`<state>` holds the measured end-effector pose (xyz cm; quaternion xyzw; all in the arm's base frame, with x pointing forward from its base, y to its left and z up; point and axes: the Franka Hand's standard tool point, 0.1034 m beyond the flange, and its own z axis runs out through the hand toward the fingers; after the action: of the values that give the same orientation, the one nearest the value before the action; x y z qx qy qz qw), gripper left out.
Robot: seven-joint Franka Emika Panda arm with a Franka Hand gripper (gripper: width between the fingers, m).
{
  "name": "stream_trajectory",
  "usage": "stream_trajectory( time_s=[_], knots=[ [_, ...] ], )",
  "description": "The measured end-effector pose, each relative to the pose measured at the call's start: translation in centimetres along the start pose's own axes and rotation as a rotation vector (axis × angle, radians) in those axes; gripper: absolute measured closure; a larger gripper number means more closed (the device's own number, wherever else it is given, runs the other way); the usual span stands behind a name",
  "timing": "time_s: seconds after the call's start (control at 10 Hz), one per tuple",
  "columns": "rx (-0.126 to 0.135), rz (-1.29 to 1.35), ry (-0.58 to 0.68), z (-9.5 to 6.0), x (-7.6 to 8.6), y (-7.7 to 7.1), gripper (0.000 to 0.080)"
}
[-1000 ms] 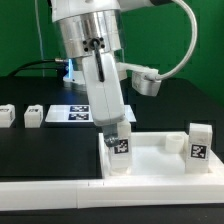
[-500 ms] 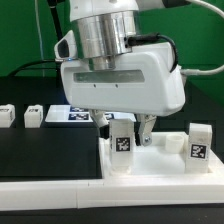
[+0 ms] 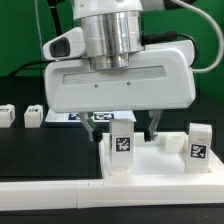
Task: Assemble square table
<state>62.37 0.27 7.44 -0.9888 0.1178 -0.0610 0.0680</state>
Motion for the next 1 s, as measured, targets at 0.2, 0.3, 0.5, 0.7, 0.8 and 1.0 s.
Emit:
stream_trajectory(
  time_s=[0.2,0.3,0.5,0.7,0.8,1.0],
  knots=[
    [-0.009,-0.078,-0.002,0.06,-0.04,-0.02,0.0151],
    [-0.007,-0.061,-0.002,0.07,-0.05,-0.02,0.0151],
    [-0.008,-0.06,-0.003,0.1,-0.06,-0.01,0.0412],
    [-0.007,0.097,-0.001,0.1,-0.05,0.05,0.0509],
    [-0.007,0.164,-0.001,0.11,-0.04,0.09,0.0509],
    [-0.009,0.376,-0.005,0.17,0.13,0.16,0.0509]
  ],
)
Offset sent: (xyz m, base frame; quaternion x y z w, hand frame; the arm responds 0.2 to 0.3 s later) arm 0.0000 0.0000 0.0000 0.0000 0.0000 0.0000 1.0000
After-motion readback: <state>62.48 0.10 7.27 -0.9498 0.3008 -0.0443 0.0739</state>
